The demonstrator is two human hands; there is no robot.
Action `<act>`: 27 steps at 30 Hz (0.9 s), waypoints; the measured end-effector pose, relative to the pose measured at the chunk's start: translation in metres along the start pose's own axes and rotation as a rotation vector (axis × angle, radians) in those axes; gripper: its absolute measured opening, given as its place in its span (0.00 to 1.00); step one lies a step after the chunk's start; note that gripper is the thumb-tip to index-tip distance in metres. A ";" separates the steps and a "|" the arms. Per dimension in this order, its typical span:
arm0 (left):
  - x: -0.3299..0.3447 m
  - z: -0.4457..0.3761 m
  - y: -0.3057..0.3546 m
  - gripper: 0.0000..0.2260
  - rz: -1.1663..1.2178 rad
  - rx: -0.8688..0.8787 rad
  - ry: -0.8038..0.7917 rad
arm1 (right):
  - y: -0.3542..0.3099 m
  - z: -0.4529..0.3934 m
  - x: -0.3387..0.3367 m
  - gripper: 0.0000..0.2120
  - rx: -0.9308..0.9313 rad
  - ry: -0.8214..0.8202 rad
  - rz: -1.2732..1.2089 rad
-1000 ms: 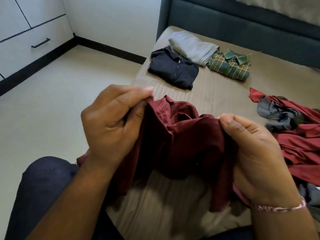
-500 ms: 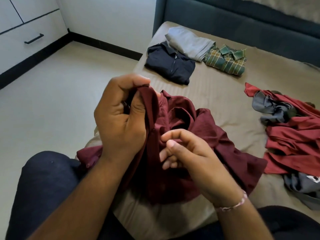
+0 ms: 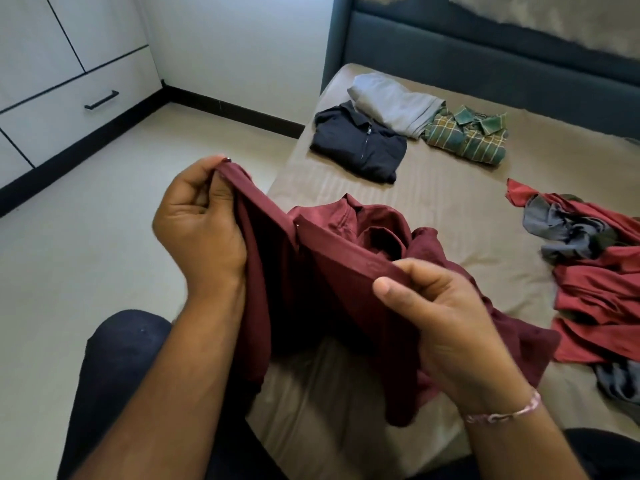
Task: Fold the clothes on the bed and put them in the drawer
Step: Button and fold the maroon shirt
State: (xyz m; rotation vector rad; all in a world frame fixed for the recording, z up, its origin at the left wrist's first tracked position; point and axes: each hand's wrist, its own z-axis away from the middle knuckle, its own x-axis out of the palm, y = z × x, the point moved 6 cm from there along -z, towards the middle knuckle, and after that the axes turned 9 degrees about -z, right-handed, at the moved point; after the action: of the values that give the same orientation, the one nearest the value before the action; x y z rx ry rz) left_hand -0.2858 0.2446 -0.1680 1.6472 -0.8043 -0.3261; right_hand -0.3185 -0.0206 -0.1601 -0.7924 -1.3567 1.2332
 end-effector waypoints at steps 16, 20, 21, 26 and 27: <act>0.040 0.077 0.092 0.04 -0.142 0.768 -0.574 | -0.055 0.018 0.022 0.13 -0.104 0.121 -0.166; 0.042 0.083 0.092 0.02 -0.180 0.852 -0.585 | -0.060 0.020 0.021 0.13 -0.155 0.113 -0.129; 0.043 0.084 0.092 0.02 -0.184 0.865 -0.587 | -0.060 0.019 0.021 0.13 -0.166 0.112 -0.119; 0.045 0.087 0.090 0.02 -0.207 0.892 -0.620 | -0.059 0.017 0.018 0.12 -0.270 0.116 0.013; 0.046 0.087 0.089 0.02 -0.203 0.877 -0.627 | -0.059 0.017 0.017 0.11 -0.297 0.117 0.058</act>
State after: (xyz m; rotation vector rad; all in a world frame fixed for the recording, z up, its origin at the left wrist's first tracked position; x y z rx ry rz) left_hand -0.3344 0.1450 -0.0958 2.5058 -1.3730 -0.7239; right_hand -0.3271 -0.0227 -0.0967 -1.1012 -1.4471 1.0241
